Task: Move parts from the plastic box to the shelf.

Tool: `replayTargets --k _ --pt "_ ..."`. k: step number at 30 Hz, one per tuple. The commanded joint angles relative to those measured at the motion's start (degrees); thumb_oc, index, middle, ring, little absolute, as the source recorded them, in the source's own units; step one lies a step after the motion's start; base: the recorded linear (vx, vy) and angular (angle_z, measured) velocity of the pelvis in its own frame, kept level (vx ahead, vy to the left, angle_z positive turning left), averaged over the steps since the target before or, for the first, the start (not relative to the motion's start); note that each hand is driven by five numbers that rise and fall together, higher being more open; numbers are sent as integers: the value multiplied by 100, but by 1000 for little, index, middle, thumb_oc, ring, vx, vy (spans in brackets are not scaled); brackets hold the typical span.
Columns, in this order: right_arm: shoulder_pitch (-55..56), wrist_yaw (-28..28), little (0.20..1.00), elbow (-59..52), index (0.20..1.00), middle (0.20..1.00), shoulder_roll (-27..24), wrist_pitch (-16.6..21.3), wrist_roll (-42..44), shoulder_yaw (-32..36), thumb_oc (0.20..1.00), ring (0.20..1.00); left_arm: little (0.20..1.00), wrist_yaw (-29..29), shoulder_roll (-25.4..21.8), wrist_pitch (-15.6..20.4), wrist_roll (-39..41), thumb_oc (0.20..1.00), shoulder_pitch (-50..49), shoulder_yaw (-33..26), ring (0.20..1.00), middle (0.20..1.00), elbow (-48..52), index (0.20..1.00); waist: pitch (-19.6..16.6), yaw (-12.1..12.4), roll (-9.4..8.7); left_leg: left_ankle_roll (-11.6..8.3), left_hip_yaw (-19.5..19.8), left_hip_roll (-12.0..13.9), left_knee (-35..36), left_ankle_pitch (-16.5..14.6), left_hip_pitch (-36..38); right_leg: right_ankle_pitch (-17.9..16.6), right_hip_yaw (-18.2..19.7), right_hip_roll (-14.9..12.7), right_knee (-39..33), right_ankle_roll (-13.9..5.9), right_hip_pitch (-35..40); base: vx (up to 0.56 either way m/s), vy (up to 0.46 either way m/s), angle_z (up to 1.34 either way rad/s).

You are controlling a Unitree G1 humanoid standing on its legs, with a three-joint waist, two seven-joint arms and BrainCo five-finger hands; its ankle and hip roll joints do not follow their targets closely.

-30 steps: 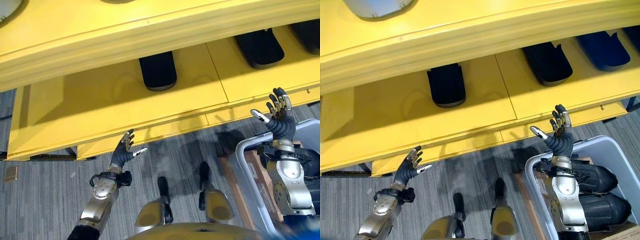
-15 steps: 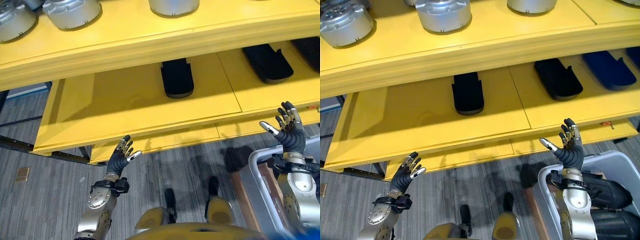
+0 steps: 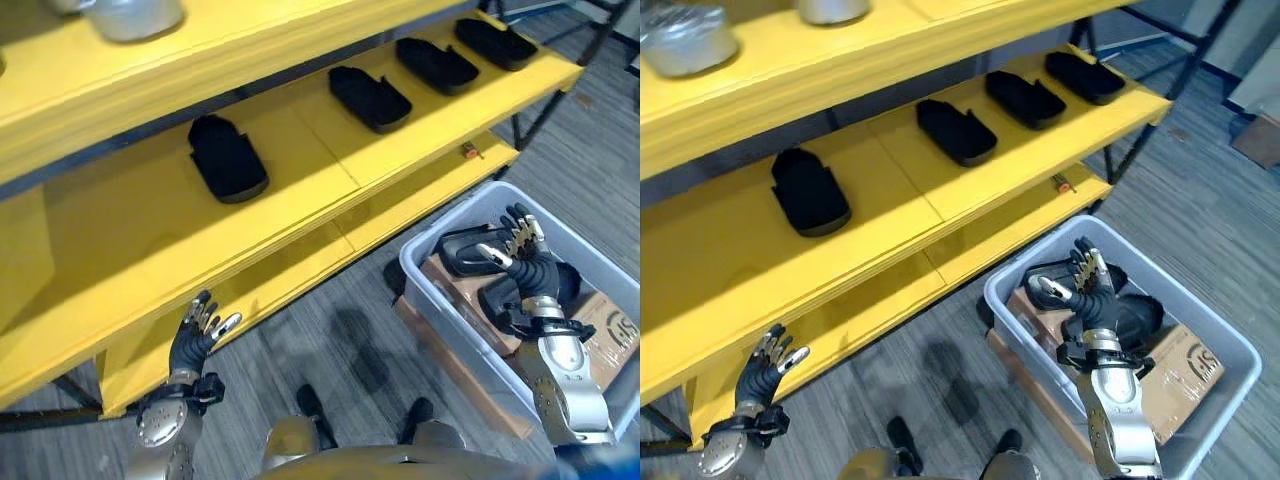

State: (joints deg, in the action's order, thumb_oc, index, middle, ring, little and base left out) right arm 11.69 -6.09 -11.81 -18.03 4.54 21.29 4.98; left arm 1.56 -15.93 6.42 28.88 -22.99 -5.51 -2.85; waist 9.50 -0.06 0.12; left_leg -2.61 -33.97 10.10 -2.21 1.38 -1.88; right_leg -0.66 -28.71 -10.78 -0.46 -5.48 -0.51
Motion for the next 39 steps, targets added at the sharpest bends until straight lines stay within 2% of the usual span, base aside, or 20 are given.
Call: replayTargets --k 1,4,5,8,9,10,12,14,15,16,17,18,19,20,21,24,31,34,39 --pt "-236 97 1000 -320 1000 1000 -2 281 176 376 1000 1000 1000 -85 -216 199 157 1000 124 -197 1000 1000 532 1000 -2 -23 -251 -129 561 -88 42 56 -19 -257 208 -362 -18 -492 51 20 -185 -47" --pt "-3 178 1000 -383 1000 1000 -44 310 311 604 1000 1000 1000 -241 -150 144 12 1000 79 -88 1000 1000 514 1000 4 -266 -72 -434 287 393 -108 298 172 51 430 39 -65 -244 118 89 -321 -60" --pt "4 179 1000 -389 1000 1000 -47 308 313 609 1000 1000 1000 -241 -147 145 9 1000 79 -83 1000 1000 513 1000 10 -258 -63 -445 285 409 -118 299 177 57 433 53 -65 -234 125 65 -224 -49" --pt "76 76 1000 -444 1000 1000 -118 381 304 822 1000 1000 1000 -265 -140 132 -66 1000 221 92 1000 1000 476 1000 104 -446 104 -651 177 731 -374 479 164 275 499 283 -19 -49 145 45 -241 -20" --pt "86 43 1000 -476 1000 1000 -153 403 300 866 1000 1000 1000 -265 -128 134 -63 1000 272 155 1000 1000 457 1000 154 -480 152 -696 199 824 -531 505 104 360 535 337 42 18 122 25 -273 -9" --pt "129 3 1000 -520 1000 1000 -195 431 306 957 1000 1000 1000 -292 -128 145 -65 1000 364 251 1000 1000 445 1000 275 -561 202 -801 251 1046 -1136 548 -93 559 621 452 157 172 137 30 -276 -16" --pt "193 -21 1000 -531 1000 1000 -231 448 319 1008 1000 1000 1000 -303 -150 152 -76 1000 427 339 1000 1000 454 1000 436 -554 208 -891 610 1133 -1681 744 -272 672 700 543 233 316 210 38 -223 -19" --pt "215 -6 1000 -524 1000 1000 -242 458 300 971 1000 1000 1000 -260 -133 151 -139 1000 458 418 1000 1000 442 1000 560 -521 212 -836 1199 965 -1933 761 -460 790 780 600 313 381 258 26 -92 -22" --pt "210 -15 1000 -521 1000 1000 -248 451 304 951 1000 1000 1000 -258 -112 154 -125 1000 466 420 1000 1000 442 1000 567 -497 210 -773 1382 842 -1761 702 -593 806 825 596 280 375 266 55 45 -14" --pt "166 -22 1000 -483 1000 1000 -260 468 307 882 1000 1000 1000 -235 -84 162 -121 1000 481 432 1000 1000 438 1000 562 -404 186 -618 1900 510 -1308 642 -829 786 933 549 259 310 250 88 179 -29" --pt "-18 -65 1000 -318 1000 1000 -355 524 340 696 1000 1000 1000 -153 -60 229 -97 1000 447 438 1000 1000 499 1000 587 -227 147 -536 2642 401 -122 1117 -1046 611 1248 569 213 195 117 113 212 -52" --pt "-120 -67 1000 -233 1000 1000 -383 541 364 608 1000 1000 1000 -125 -51 268 -104 1000 455 438 1000 1000 522 1000 587 -152 148 -555 3002 356 128 1212 -1087 588 1400 583 238 166 55 70 150 -97" --pt "-121 -67 1000 -232 1000 1000 -383 541 364 608 1000 1000 1000 -125 -51 268 -104 1000 456 438 1000 1000 522 1000 582 -152 150 -555 3003 358 132 1216 -1092 586 1399 585 237 167 48 91 96 -121" --pt "-246 -72 1000 -192 1000 1000 -425 578 338 528 1000 1000 1000 -77 -59 315 -149 1000 463 416 1000 1000 548 1000 612 -49 145 -601 3543 288 184 1238 -1127 613 1622 587 323 152 13 85 93 -127" --pt "-276 -38 1000 -187 1000 1000 -459 548 404 506 1000 1000 1000 -96 -63 335 -106 1000 450 397 1000 1000 540 1000 641 -80 152 -544 3608 233 108 1014 -1015 673 1780 569 383 129 -4 97 124 -104" --pt "-253 3 1000 -150 1000 1000 -395 528 472 504 1000 1000 1000 -81 -1 331 -86 1000 492 414 1000 1000 523 1000 586 -122 239 -585 3246 228 171 903 -855 619 1875 524 354 111 -12 104 181 -89" --pt "-300 -48 1000 -123 1000 1000 -252 422 447 491 1000 1000 1000 60 -223 393 -22 1000 670 412 1000 1000 539 1000 558 -282 147 -294 2625 -138 62 533 -795 380 2174 79 325 -165 -279 72 224 -30" --pt "-386 -37 1000 -85 1000 1000 -169 366 458 386 1000 1000 1000 202 -364 428 -109 1000 824 406 1000 1000 550 1000 474 -387 94 -128 2240 -345 20 291 -800 133 2382 -149 204 -356 -478 110 262 -42" --pt "-429 -12 1000 -98 1000 1000 -120 345 492 296 1000 1000 1000 241 -479 435 -204 1000 965 446 1000 1000 571 1000 393 -454 45 -51 2035 -441 27 159 -752 -14 2458 -263 135 -487 -550 79 97 -19"
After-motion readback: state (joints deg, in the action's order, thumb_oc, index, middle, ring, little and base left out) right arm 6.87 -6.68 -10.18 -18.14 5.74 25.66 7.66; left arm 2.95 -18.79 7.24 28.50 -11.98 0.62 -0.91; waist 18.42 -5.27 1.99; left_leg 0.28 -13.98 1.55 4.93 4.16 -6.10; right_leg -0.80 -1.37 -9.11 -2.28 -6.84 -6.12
